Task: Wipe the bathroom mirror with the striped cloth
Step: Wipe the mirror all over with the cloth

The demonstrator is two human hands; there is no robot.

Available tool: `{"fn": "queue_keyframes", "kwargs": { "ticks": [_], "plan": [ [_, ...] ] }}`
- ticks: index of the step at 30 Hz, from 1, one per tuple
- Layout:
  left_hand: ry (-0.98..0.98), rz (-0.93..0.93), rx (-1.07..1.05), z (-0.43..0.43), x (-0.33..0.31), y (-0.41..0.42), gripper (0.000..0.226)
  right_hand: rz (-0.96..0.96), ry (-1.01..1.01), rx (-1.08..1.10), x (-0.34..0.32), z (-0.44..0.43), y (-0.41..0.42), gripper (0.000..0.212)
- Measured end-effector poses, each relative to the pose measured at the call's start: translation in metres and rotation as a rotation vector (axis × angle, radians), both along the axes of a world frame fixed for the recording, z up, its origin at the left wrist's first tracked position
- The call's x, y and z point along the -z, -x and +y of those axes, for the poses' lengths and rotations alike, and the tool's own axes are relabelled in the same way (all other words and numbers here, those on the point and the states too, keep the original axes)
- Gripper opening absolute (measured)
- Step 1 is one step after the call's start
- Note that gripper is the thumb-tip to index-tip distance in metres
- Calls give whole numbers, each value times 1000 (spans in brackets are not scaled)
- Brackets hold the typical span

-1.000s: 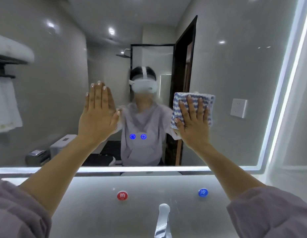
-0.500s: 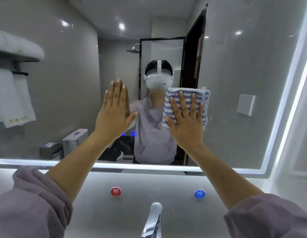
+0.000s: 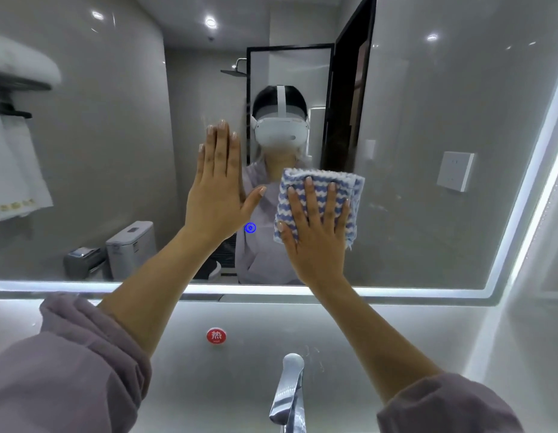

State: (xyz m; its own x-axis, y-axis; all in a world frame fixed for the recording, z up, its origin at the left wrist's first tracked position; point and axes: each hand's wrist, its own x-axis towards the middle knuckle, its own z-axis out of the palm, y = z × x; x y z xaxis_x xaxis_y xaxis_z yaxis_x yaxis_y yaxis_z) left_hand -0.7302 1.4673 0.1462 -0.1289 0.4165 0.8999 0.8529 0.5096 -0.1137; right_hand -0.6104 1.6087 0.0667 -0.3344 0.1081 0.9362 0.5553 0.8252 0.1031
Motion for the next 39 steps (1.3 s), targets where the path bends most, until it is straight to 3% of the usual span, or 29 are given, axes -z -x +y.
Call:
{"fn": "queue_keyframes", "kwargs": {
  "ticks": [13, 20, 27, 32, 39],
  "plan": [
    [0, -9, -3, 1, -1, -1, 87, -116, 141, -57, 128, -14, -10, 60],
    [4, -9, -7, 1, -1, -2, 87, -61, 102, -74, 114, -15, -7, 67],
    [13, -8, -23, 2, -1, 1, 88, 6, 11, -61, 39, -11, 1, 76],
    [3, -8, -29, 3, -1, 2, 89, 30, 36, -6, -11, -8, 6, 64],
    [-13, 7, -18, 4, 0, 3, 88, 24, 47, -6, 17, -11, 8, 62]
  ]
}}
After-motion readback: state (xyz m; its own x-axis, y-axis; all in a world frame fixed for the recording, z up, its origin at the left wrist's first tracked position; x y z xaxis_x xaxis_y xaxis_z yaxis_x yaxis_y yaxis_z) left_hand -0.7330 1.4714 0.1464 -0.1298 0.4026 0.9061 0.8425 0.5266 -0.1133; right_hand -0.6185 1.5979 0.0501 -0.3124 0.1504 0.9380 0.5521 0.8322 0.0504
